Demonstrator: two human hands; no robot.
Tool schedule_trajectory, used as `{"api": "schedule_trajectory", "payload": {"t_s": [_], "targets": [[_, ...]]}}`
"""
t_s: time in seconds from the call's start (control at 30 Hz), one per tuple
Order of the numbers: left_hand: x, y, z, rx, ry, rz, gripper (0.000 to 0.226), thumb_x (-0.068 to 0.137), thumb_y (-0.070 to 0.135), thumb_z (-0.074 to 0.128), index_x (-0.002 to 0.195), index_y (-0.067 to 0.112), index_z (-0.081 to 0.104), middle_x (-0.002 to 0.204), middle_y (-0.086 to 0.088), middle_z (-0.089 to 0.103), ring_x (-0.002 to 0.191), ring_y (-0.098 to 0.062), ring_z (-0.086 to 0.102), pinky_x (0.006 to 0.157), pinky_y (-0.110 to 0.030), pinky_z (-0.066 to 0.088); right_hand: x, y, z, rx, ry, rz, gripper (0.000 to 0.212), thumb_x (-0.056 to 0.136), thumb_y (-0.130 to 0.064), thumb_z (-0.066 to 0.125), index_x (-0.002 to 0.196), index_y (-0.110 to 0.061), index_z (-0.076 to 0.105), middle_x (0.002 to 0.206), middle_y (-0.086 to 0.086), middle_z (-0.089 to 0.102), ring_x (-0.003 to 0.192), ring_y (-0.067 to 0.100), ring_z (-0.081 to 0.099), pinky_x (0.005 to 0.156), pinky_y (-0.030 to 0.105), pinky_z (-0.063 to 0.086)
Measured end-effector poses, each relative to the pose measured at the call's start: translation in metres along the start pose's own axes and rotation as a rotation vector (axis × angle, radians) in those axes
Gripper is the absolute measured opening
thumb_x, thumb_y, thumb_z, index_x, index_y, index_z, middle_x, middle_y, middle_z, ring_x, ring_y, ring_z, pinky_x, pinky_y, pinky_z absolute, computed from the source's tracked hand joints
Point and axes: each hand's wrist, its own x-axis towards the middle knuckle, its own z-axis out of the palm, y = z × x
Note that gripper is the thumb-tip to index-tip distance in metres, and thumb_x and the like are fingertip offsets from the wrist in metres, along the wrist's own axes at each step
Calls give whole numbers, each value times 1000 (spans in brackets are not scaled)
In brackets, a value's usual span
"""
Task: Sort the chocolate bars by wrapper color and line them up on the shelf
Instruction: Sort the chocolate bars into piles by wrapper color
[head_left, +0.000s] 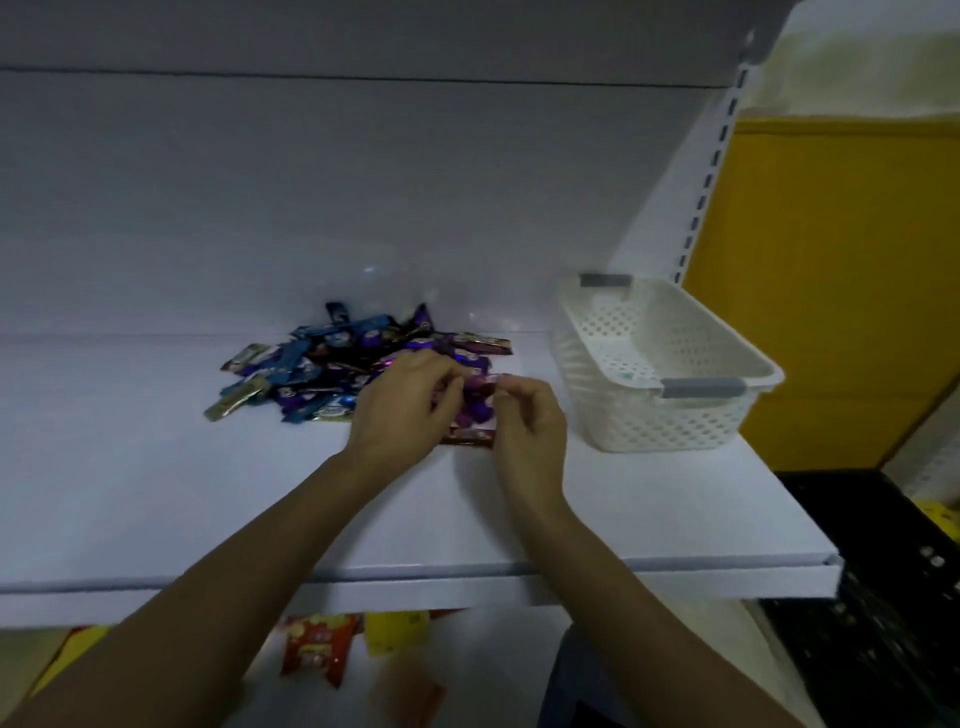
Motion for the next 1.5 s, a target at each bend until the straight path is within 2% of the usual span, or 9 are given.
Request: {"api": "schedule_trajectory", "payload": {"t_s": [0.07, 0.17, 0.37, 0.53, 0.7, 0.9, 1.13, 1.3, 1.5], "targets": [[-14, -25, -14, 22, 42, -35, 34, 89, 34, 43, 101, 17, 68, 101, 0, 64, 98, -21, 54, 74, -36, 48, 19, 5, 23, -128, -75, -29, 19, 91, -7, 51, 86, -24, 57, 98, 5, 66, 93, 21, 63, 87, 41, 51], [-27, -64, -31, 79, 82, -91, 38, 87, 36, 44, 107, 15, 67, 106, -4, 62, 101, -25, 55, 81, -41, 48, 41, 9, 54, -265, -173, -57, 11, 91, -10, 54, 100, -15, 59, 110, 7, 63, 104, 23, 59, 95, 40, 47], [-44, -125, -31, 272, -50, -188, 74, 83, 62, 35, 134, 10, 51, 145, -17, 43, 135, -37, 38, 105, -59, 31, 46, 39, 80, -796, -255, -278, 57, 92, -33, 57, 142, -12, 40, 148, 12, 36, 137, 28, 30, 114, 44, 26], [-41, -126, -19, 366, -52, -75, 72, 87, 56, 32, 135, 5, 51, 146, -20, 43, 139, -37, 34, 106, -64, 25, 48, 43, 81, -881, -273, -303, 67, 84, -47, 47, 141, -11, 42, 146, 14, 40, 134, 30, 34, 111, 46, 29], [-40, -129, -17, 301, -77, -43, 68, 89, 52, 30, 137, 7, 48, 150, -18, 37, 142, -35, 29, 109, -61, 15, 47, 40, 80, -943, -301, -304, 58, 91, -38, 55, 139, -9, 44, 138, 14, 48, 129, 30, 41, 109, 42, 32], [-38, -129, -16, 258, -19, 87, 59, 89, 45, 37, 130, 6, 54, 139, -20, 50, 131, -38, 46, 102, -63, 37, 46, 38, 83, -986, -278, -319, 58, 90, -43, 46, 135, -8, 49, 132, 13, 54, 122, 29, 47, 104, 35, 32], [9, -139, -24, 255, -23, 233, 66, 78, 60, 42, 121, 13, 61, 123, -12, 60, 112, -34, 57, 94, -53, 40, 47, 39, 81, -1043, -283, -339, 54, 94, -44, 47, 138, -13, 47, 140, 7, 49, 130, 24, 41, 108, 37, 30], [70, -129, -25, 303, -84, 376, 95, 60, 85, 39, 125, 19, 60, 128, -9, 55, 115, -33, 51, 94, -50, 35, 47, 38, 80, -997, -276, -345, 58, 89, -45, 40, 138, -13, 48, 139, 9, 50, 128, 25, 44, 107, 36, 31], [103, -122, -9, 338, -749, 115, 119, 52, 94, 48, 151, 44, 5, 160, -6, 8, 143, -38, 15, 112, -60, 22, 44, 35, 79, -928, -245, -314, 46, 90, -24, 58, 133, -7, 51, 130, 10, 57, 119, 25, 50, 95, 25, 31]]}}
